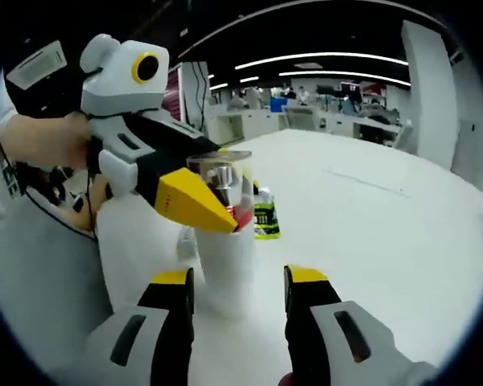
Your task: Arrange the skincare products in the storage area until every visible bottle or jar stands upright without overlapping.
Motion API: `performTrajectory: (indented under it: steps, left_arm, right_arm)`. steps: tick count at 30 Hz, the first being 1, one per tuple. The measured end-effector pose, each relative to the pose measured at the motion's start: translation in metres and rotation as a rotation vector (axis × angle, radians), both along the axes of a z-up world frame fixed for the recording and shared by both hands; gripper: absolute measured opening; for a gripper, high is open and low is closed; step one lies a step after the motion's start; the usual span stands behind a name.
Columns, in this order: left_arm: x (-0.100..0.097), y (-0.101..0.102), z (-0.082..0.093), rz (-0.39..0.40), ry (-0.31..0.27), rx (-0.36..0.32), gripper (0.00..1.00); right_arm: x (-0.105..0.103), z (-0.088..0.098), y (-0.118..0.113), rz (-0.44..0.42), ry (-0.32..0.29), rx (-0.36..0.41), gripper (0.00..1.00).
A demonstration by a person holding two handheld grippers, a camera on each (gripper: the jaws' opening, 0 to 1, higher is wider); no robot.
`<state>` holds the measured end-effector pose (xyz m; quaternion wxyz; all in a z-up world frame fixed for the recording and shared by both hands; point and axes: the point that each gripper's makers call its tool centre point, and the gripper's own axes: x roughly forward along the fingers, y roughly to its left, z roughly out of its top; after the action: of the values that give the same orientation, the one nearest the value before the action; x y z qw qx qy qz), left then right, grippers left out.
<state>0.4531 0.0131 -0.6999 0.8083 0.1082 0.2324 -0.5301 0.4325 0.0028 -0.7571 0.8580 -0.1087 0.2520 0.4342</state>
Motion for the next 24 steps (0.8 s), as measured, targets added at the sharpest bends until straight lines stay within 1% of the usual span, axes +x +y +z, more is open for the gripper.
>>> performTrajectory:
  steps: [1, 2, 3, 6, 7, 10, 12, 14, 17, 18, 20, 24]
  left_arm:
    - [0.000, 0.000, 0.000, -0.010, -0.008, 0.004, 0.25]
    - [-0.002, -0.002, 0.000, -0.022, -0.008, 0.006, 0.25]
    - [-0.004, -0.003, 0.000, -0.046, -0.004, 0.008, 0.25]
    - [-0.008, -0.005, -0.001, -0.100, -0.013, 0.010, 0.25]
    - [-0.010, -0.005, 0.000, -0.128, -0.034, 0.014, 0.25]
    - [-0.011, -0.005, -0.001, -0.144, -0.038, 0.013, 0.25]
    - [-0.011, -0.004, -0.002, -0.162, -0.046, 0.012, 0.25]
    - [-0.010, -0.003, -0.004, -0.173, -0.050, 0.007, 0.25]
    - [-0.010, -0.004, -0.002, -0.184, -0.060, -0.006, 0.25]
    - [-0.011, -0.005, -0.001, -0.192, -0.067, -0.012, 0.25]
    - [-0.009, -0.004, -0.002, -0.196, -0.071, -0.021, 0.25]
    - [-0.010, -0.003, -0.003, -0.220, -0.074, -0.035, 0.24]
  right_arm:
    - [0.002, -0.002, -0.001, 0.022, -0.012, -0.021, 0.45]
    - [0.001, -0.007, -0.002, 0.062, -0.015, -0.056, 0.45]
    - [0.002, -0.010, -0.001, 0.088, -0.013, -0.074, 0.46]
    - [0.003, -0.013, 0.006, 0.159, -0.026, -0.090, 0.48]
    - [0.003, -0.014, 0.009, 0.176, -0.024, -0.093, 0.49]
    - [0.006, -0.017, 0.017, 0.230, -0.034, -0.115, 0.50]
    - [0.007, -0.017, 0.021, 0.251, -0.031, -0.114, 0.49]
    - [0.007, -0.018, 0.028, 0.270, -0.008, -0.086, 0.50]
    - [0.012, -0.022, 0.033, 0.286, -0.007, -0.077, 0.50]
    - [0.012, -0.025, 0.034, 0.292, -0.006, -0.084, 0.49]
    - [0.012, -0.028, 0.033, 0.292, -0.017, -0.105, 0.43]
    - [0.007, -0.031, 0.035, 0.355, -0.041, -0.137, 0.31]
